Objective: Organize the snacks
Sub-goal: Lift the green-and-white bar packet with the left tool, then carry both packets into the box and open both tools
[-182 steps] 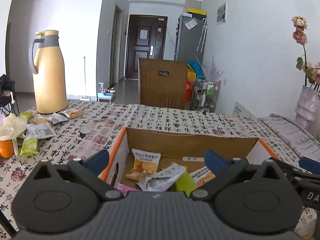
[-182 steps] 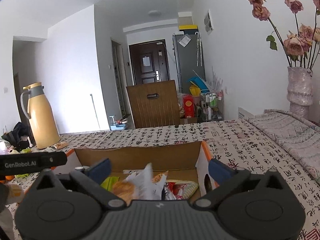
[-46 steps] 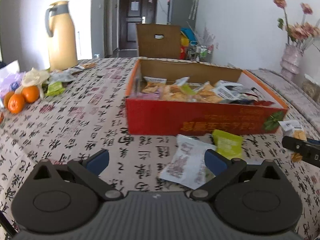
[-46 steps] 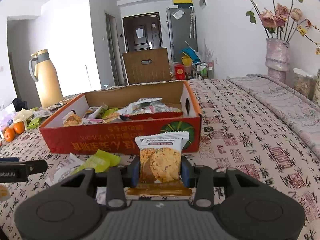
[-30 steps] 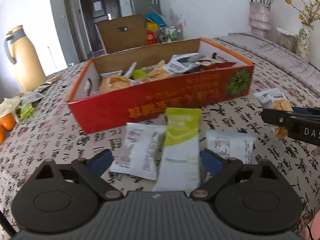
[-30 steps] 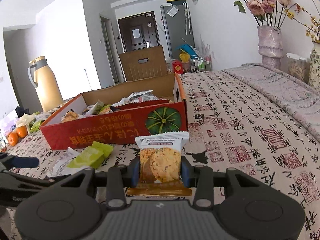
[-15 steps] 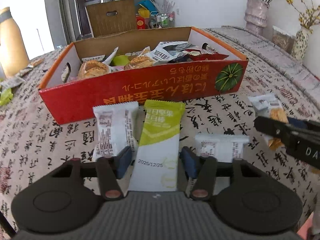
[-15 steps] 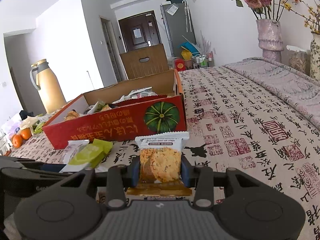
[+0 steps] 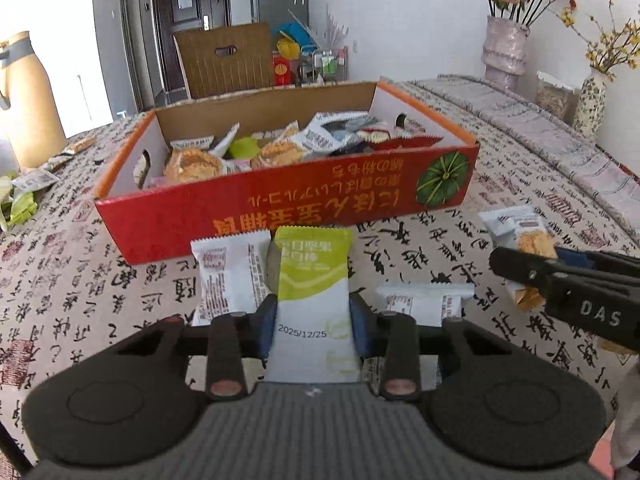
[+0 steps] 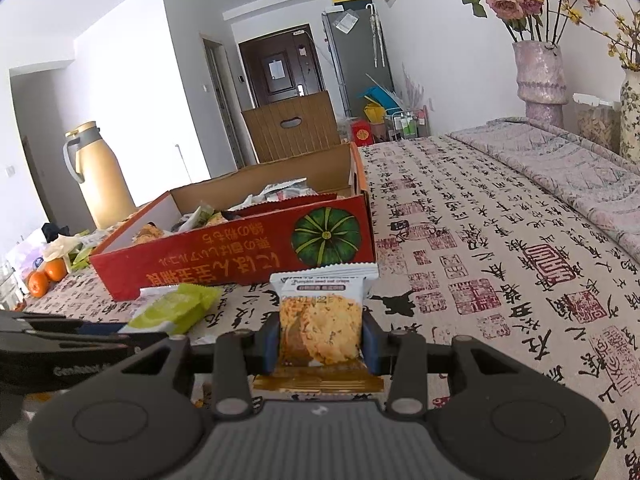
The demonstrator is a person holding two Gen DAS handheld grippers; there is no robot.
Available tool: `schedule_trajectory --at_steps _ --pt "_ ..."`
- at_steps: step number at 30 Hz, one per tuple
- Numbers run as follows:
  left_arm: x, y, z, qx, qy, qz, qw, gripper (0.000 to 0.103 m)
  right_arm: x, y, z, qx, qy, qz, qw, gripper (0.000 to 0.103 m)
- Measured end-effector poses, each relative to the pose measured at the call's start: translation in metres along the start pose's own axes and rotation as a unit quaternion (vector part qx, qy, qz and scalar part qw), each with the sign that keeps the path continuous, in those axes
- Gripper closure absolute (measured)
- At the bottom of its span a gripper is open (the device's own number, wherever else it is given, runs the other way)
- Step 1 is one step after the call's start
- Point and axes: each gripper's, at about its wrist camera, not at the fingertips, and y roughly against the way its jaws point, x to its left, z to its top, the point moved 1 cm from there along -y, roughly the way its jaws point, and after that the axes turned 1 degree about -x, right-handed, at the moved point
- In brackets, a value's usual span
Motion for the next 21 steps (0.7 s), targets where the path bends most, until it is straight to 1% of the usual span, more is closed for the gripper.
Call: schedule_trajectory --at_steps 4,11,21 --pt "0.000 0.011 0.003 -0.015 -0.001 0.003 0.9999 0.065 0.004 0.002 0.001 -0.003 0.004 0.002 1.000 0.064" --pt "0.003 0.037 0.018 -0.065 0.002 -0.001 0.9979 0.065 0.011 0.004 0.006 -0.012 0.017 0.006 1.000 0.064" --pt "0.021 0.035 0.059 -0.107 0.012 0.027 0.9938 0.065 0.025 -0.007 0.037 -0.041 0.040 0.012 0.998 0.064"
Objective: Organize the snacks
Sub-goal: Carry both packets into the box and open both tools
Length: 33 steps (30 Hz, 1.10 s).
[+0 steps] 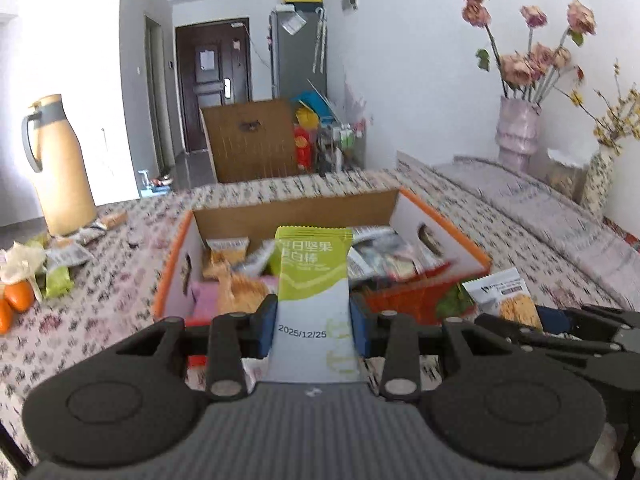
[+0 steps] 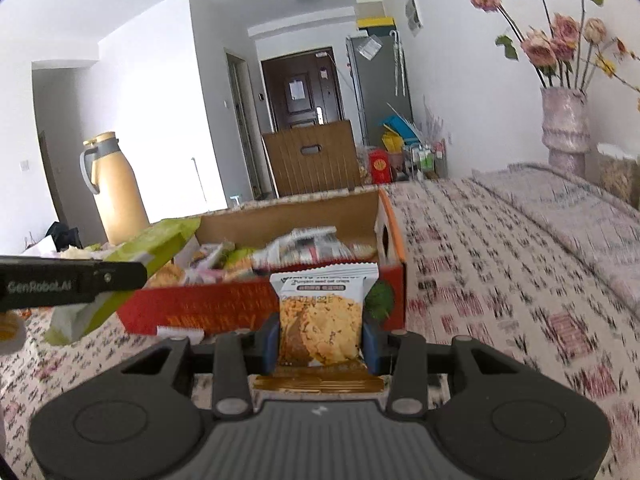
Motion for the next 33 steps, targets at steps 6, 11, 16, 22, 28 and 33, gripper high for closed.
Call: schedule_trajectory --at_steps 6,11,16,22,28,33 --pt "0.010 -0.023 0.024 -0.015 0.003 0.021 0.9997 0.065 0.007 -0.021 0.028 -0.022 0.018 -0.002 1.000 0.064" --pt "0.017 -0.047 0.038 -0.017 0.011 0.033 0.9993 0.065 0.011 -0.045 0.053 -0.034 0.029 -0.002 0.999 0.064" --pt "0.023 -0.075 0.047 -0.009 0.017 0.044 0.9988 0.065 0.013 -0.075 0.073 -0.036 0.032 -0.004 0.999 0.064" --pt "0.034 -0.106 0.045 0.000 0.038 0.057 0.9977 0.065 0.009 -0.114 0.083 -0.026 0.023 -0.013 0.999 0.064" --pt "0.044 -0.123 0.035 0.017 0.049 0.063 0.9967 0.065 0.002 -0.134 0.072 0.001 0.014 -0.017 1.000 0.064" --pt "0.050 -0.121 0.032 0.012 0.063 0.066 0.9958 0.034 0.004 -0.135 0.068 0.007 0.017 -0.019 1.000 0.058"
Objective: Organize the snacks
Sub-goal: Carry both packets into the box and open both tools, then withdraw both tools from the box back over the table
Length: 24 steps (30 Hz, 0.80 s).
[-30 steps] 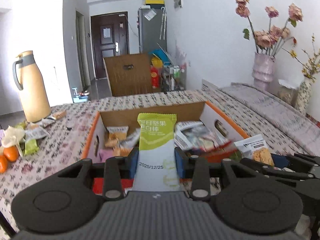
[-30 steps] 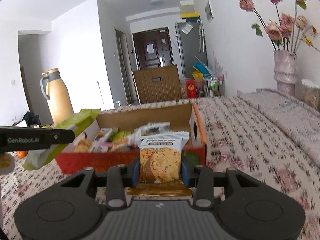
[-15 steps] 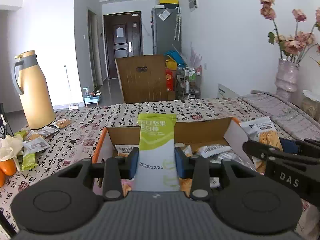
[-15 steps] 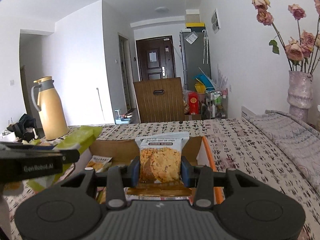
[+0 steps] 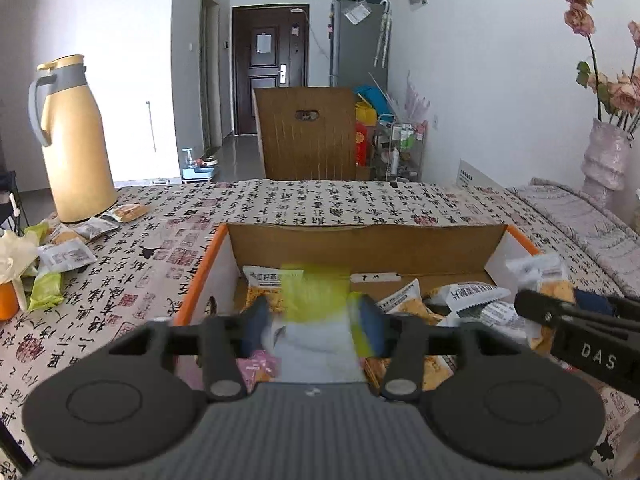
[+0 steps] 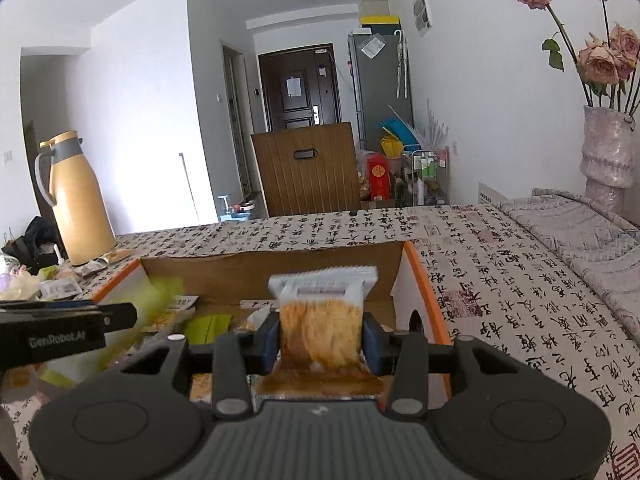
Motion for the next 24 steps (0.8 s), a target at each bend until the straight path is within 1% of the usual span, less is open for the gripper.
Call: schedule_trajectory --at_steps 1,2,3,4,5,6,13,24 --pt "0.001 0.002 0.000 -0.007 0.003 0.005 1.0000 0.017 -0.001 0.001 0.000 0.000 -0.002 0.001 1.000 0.053" --pt "0.002 0.005 0.000 -0.016 0.004 0.013 0.9998 0.007 -0.002 0.002 -0.001 -0.002 -0.004 0.001 1.000 0.040" --pt "0.003 0.007 0.000 -0.023 0.006 0.016 0.9996 0.004 -0.003 0.004 -0.001 -0.006 -0.006 0.000 1.000 0.023" --pt "0.002 0.010 0.000 -0.028 0.007 0.015 0.9995 0.000 -0.004 0.007 -0.001 -0.011 -0.010 -0.002 1.000 0.015" --pt "0.003 0.012 0.000 -0.031 0.010 0.014 0.9994 0.000 -0.005 0.009 0.000 -0.016 -0.012 -0.002 1.000 0.004" --pt "0.003 0.013 0.001 -0.032 0.011 0.013 0.9993 0.000 -0.007 0.010 0.001 -0.019 -0.015 -0.002 1.000 0.000" --pt "0.005 0.010 0.000 -0.017 0.022 0.019 0.9994 0.000 -0.009 0.012 0.000 -0.019 -0.022 -0.001 1.000 0.000" --pt "0.001 0.012 0.002 -0.012 0.022 0.022 0.9994 0.000 -0.005 0.017 0.002 -0.031 -0.013 -0.005 0.999 0.000"
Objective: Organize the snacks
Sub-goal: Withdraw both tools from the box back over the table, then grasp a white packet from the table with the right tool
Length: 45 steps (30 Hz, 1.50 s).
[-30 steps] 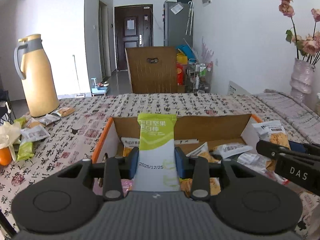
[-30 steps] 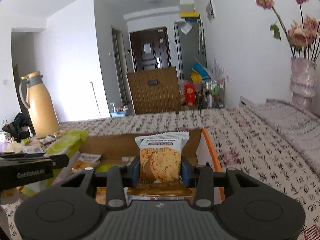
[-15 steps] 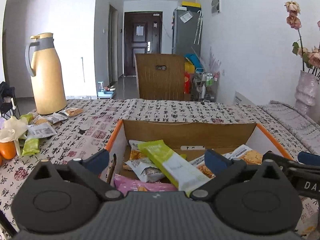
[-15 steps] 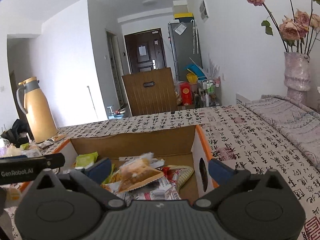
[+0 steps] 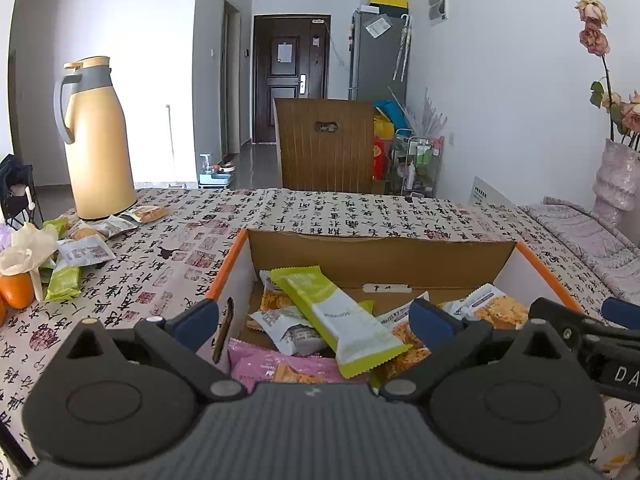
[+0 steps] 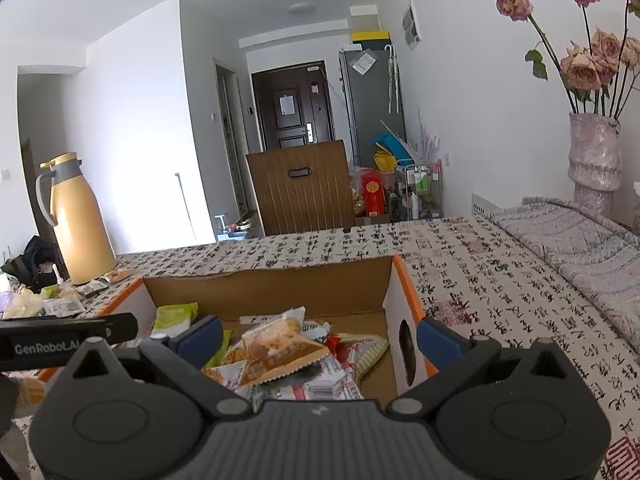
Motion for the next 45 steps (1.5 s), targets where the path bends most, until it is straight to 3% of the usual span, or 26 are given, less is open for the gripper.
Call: schedule_trajectory --at_steps 9,22,45 --pt "0.006 0.028 0.005 0.005 0.008 -0.005 0.9999 0.000 0.009 0.027 0.011 -0.016 0.012 -0.006 1.000 0.000" --pt "0.023 0.080 -0.023 0.011 0.016 -0.011 0.9997 0.000 0.021 0.081 -0.011 -0.004 0.019 -0.010 1.000 0.000" --pt "0.050 0.131 -0.103 0.068 0.010 -0.017 0.9975 0.000 0.039 0.129 -0.092 0.085 0.017 0.006 0.996 0.000"
